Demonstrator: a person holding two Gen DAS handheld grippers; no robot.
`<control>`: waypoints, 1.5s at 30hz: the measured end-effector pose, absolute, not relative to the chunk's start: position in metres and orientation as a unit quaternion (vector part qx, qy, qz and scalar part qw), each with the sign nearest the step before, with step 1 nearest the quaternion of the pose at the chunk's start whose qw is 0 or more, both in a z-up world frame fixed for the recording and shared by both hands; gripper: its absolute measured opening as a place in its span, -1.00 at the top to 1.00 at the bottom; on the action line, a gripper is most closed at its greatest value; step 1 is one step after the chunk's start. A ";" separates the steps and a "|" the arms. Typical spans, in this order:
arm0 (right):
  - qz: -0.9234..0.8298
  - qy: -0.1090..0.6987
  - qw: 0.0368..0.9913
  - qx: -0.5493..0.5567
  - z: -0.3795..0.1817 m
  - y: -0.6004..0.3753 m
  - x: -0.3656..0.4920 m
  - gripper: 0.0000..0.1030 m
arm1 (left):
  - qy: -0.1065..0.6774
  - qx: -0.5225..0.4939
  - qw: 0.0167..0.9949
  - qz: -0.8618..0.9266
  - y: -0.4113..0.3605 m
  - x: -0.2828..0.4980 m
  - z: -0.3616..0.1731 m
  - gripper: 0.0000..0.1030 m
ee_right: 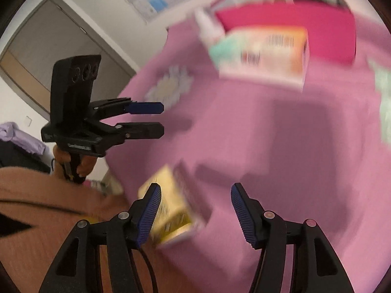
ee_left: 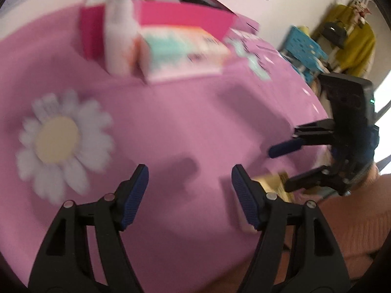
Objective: Organize soft objects
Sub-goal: 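Move the right tool down to the cream-yellow packet, then grasp the cream-yellow packet with the right tool and lift it, then carry the cream-yellow packet over the pink box with the right tool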
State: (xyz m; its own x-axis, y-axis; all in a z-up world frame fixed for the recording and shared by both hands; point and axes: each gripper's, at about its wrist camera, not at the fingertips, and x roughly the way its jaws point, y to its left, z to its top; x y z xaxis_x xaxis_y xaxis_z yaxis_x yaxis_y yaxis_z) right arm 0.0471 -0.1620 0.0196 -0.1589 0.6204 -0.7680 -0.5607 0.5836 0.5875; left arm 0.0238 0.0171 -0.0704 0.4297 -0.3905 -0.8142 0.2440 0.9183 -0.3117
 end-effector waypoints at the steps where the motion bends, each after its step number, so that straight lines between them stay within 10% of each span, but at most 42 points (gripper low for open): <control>1: 0.456 0.616 0.642 0.029 0.016 -0.163 0.042 -0.18 | 0.506 -0.078 0.835 -0.200 0.013 0.019 -0.073 -0.39; 11: 0.460 0.617 0.637 0.044 0.021 -0.176 0.022 0.04 | 0.524 -0.085 0.799 -0.282 -0.021 -0.005 -0.079 0.09; 20: 0.462 0.604 0.648 0.046 0.019 -0.165 0.025 0.45 | 0.508 -0.087 0.815 -0.265 -0.022 0.013 -0.069 0.11; 45: 0.435 0.487 0.756 0.052 0.070 -0.156 0.124 0.45 | 0.398 -0.094 0.890 -0.203 0.005 0.097 0.005 0.11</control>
State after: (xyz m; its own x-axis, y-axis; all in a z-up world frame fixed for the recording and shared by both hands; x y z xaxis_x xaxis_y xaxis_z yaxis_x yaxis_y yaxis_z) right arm 0.1243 -0.1562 0.0697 0.1473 0.7079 -0.6908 -0.6061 0.6165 0.5026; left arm 0.0975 0.0053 0.0048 0.6002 -0.4364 -0.6703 0.2865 0.8997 -0.3293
